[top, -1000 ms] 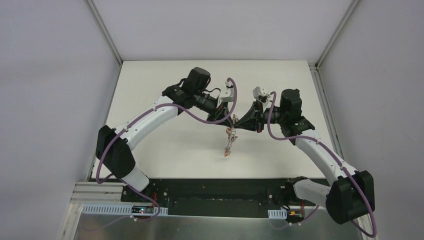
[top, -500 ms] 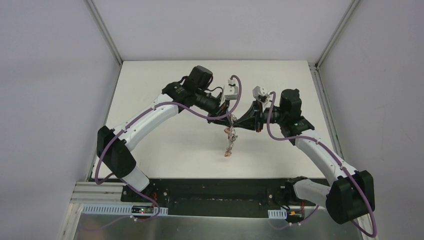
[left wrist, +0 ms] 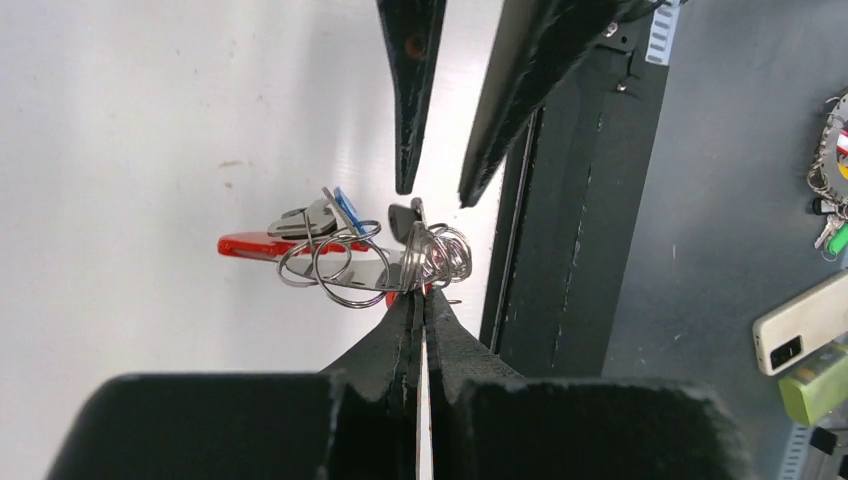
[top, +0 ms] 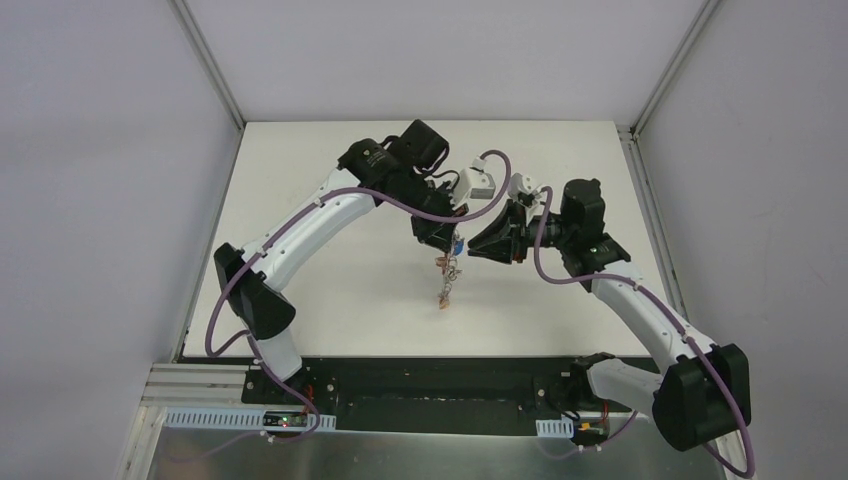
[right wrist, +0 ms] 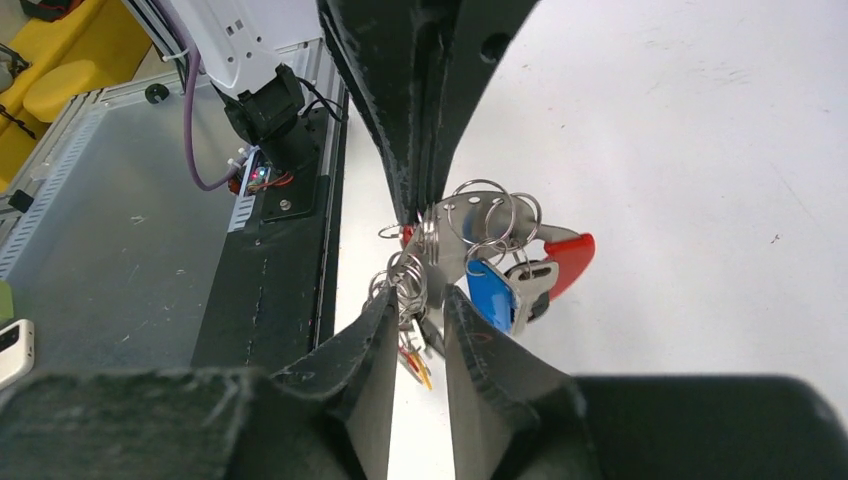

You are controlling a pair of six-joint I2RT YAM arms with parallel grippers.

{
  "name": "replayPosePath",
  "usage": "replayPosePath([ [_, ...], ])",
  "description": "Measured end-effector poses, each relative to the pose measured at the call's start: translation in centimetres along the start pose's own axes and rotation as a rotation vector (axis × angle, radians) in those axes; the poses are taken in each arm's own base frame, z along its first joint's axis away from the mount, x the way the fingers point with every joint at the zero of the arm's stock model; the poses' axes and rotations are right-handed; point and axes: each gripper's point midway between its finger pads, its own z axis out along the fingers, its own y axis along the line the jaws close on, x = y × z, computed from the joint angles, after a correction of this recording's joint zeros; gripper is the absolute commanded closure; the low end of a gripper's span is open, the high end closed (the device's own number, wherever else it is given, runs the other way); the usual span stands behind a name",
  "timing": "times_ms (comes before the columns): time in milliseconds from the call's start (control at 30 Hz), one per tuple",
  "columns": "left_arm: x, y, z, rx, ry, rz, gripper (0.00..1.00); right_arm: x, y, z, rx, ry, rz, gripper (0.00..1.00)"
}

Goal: Put the keys on the keyring

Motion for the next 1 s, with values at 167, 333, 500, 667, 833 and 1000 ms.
replayPosePath([
  [167,1.1,-0.5,0.1,0.001,0.073,-0.078,1.00,-0.5,0.6,-0.2,-0.008,-0.008,-0.025,0.68],
  [333,1.1,-0.8,0.2,0.015,0.080,-0.111,1.00,-0.8,1.3,-0.3,-0.033,-0.014,-0.040,0.71],
  [500,0.9,-0.8,0.2,0.017,0.073,-0.108,1.00,-0.9,1.9,-0.4,-0.057,-0.015,-0.040,0.75],
  [667,0.7,-0.8,0.2,0.022,0.068,-0.106,1.00,-0.8,2.1,-0.4,-0.071,-0.012,-0.032,0.74],
  [833,0.4,-1.2,0.4,0.045,0.058,-0.119,1.00,-0.5,2.4,-0.2,-0.079,-0.005,-0.018,0.72],
  [1000,0.0,-1.7,0.7,0.085,0.044,-0.145,1.00,-0.4,2.7,0.1,-0.086,0.002,-0.012,0.71],
])
